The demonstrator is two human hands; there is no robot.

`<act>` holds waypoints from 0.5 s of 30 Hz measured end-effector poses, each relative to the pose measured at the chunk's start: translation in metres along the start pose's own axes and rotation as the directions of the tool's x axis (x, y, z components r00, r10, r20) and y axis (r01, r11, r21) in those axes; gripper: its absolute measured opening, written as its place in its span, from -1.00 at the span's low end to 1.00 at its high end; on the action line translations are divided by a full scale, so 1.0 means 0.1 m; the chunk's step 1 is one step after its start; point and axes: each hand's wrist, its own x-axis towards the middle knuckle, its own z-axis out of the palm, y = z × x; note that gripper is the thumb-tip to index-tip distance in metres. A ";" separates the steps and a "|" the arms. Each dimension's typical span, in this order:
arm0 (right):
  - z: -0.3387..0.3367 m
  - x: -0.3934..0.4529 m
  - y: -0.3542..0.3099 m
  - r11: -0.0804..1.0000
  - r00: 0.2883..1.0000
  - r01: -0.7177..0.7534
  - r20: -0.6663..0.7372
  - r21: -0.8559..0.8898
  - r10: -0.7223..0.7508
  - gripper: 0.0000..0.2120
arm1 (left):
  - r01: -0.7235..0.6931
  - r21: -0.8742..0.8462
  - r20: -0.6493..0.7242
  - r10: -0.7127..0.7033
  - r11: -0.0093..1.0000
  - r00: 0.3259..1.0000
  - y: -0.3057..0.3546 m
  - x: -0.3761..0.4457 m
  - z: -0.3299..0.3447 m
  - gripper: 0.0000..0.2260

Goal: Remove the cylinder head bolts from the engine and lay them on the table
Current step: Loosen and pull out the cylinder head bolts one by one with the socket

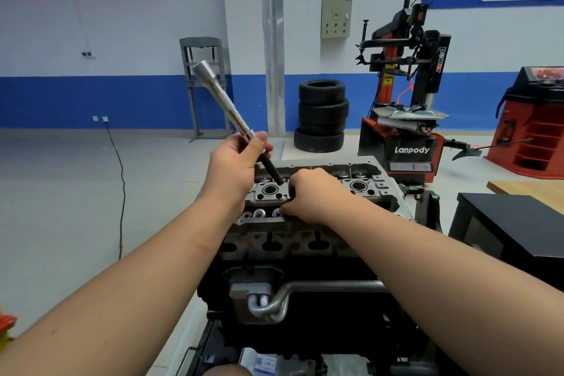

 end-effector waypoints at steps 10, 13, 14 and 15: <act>0.09 0.01 -0.03 0.989 0.994 -0.079 -0.063 0.126 0.087 -0.88 | 0.143 -0.067 -0.184 -0.153 0.987 0.971 -0.38 -0.01 -0.16 -0.79; 0.02 -0.02 -0.08 0.974 0.988 -0.081 -0.109 0.213 0.106 -0.84 | 0.155 -0.049 -0.147 -0.160 0.987 0.976 -0.40 -0.01 -0.20 -0.79; -0.05 -0.02 -0.10 0.964 0.987 -0.072 -0.120 0.255 0.105 -0.83 | 0.156 -0.046 -0.147 -0.161 0.987 0.976 -0.39 -0.01 -0.20 -0.79; -0.15 -0.02 -0.10 0.947 0.985 -0.061 -0.134 0.316 0.108 -0.82 | 0.158 -0.056 -0.150 -0.165 0.986 0.975 -0.40 -0.01 -0.20 -0.80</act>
